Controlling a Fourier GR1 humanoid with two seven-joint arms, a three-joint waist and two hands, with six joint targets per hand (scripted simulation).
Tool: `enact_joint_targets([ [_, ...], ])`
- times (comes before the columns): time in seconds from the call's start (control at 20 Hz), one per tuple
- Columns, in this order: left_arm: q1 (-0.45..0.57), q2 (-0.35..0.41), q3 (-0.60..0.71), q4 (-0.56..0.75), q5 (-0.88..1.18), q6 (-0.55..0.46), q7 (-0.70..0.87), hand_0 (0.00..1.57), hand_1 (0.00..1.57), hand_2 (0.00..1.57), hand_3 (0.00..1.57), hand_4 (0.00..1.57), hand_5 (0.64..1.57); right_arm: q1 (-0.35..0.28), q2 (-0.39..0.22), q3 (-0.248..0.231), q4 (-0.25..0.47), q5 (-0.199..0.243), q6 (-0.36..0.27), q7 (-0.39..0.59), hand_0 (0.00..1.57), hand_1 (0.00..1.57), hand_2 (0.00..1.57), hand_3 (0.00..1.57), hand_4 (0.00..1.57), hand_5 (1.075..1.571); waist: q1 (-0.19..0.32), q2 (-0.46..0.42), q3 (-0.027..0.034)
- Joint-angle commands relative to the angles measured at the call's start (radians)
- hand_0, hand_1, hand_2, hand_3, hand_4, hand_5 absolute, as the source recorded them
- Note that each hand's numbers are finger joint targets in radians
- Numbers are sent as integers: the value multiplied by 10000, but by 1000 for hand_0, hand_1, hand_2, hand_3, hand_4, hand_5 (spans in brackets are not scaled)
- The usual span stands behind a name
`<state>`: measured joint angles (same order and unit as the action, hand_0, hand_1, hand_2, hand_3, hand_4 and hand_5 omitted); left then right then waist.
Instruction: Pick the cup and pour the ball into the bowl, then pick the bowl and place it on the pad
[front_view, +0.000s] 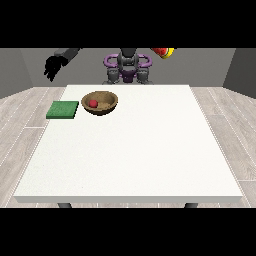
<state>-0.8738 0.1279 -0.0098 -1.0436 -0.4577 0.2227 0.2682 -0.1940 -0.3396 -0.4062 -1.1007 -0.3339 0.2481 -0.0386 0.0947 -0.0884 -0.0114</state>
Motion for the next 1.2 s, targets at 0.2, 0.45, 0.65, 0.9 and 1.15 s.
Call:
enact_joint_targets([
  [0.2,-102,1797,3111,-560,4513,-3615,-1100,0,0,0,0,1053,1563,123,1199,139,192,344,-1118,-785,0,0,0,0,728,1566,841,995,97],
  [0.45,68,3057,4025,-393,5605,-4973,-1286,0,0,0,0,1046,1555,-36,1594,249,793,403,-918,-1862,0,0,0,0,741,1567,846,1813,117],
  [0.65,1120,2890,3920,-835,6011,-5493,-1417,0,0,0,0,993,1561,-262,1885,249,1953,480,-929,-2695,0,0,0,0,694,1566,1066,1781,120],
  [0.9,976,3822,4379,-1027,6472,-5381,-687,0,0,0,0,1008,1536,-1192,1775,712,2977,905,-989,-3049,0,0,0,0,574,1559,381,1794,121],
  [1.15,971,3991,4218,-1901,6694,-5446,-472,0,0,0,0,1012,1536,-1793,1199,181,4533,640,-564,-3820,0,0,0,0,523,1554,711,2493,127],
])
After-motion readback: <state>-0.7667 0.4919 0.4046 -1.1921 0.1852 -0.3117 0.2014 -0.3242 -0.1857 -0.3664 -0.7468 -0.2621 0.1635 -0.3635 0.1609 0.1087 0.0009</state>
